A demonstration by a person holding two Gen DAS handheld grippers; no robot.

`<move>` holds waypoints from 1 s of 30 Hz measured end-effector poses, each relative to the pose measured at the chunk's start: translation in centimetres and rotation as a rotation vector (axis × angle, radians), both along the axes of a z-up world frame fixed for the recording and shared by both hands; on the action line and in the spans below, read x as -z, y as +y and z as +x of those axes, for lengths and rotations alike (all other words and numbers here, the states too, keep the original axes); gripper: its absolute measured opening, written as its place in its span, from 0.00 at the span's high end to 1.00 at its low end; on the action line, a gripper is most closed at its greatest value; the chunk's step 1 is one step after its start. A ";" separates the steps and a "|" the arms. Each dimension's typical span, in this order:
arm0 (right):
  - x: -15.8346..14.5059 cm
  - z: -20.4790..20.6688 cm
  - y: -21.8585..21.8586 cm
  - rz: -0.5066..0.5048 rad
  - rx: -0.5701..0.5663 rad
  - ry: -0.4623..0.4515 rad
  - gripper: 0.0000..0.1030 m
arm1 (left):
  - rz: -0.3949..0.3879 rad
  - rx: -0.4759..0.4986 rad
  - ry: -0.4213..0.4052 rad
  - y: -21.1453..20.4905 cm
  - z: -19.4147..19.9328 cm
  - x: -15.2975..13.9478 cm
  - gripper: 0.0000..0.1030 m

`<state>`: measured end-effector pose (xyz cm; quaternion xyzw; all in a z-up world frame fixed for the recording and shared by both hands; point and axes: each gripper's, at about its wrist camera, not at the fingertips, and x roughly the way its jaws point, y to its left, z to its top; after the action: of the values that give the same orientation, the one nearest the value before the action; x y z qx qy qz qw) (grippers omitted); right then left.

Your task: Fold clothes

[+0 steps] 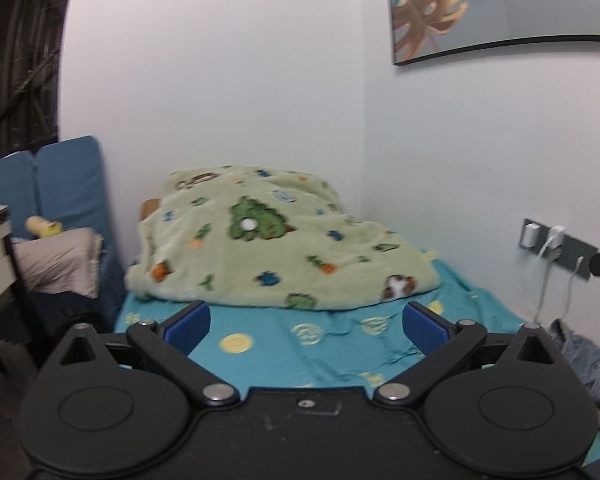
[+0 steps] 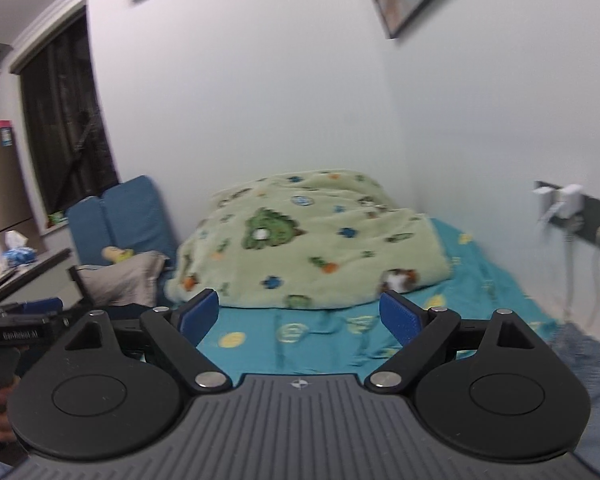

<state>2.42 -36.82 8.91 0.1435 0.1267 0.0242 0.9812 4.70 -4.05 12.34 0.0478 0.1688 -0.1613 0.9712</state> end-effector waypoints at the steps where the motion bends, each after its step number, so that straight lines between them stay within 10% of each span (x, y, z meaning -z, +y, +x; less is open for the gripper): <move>1: 0.1 0.4 0.8 0.002 -0.016 -0.002 0.13 | 0.000 -0.016 0.000 0.8 -0.2 0.2 0.01; 30: 7.7 8.0 8.4 -0.091 -0.175 -0.018 0.12 | -0.096 -0.185 0.122 2.8 3.5 10.3 0.01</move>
<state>10.39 -28.40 1.20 0.0869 0.1309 0.1053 0.9819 8.24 -1.26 2.04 -0.0246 0.2235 -0.0814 0.9710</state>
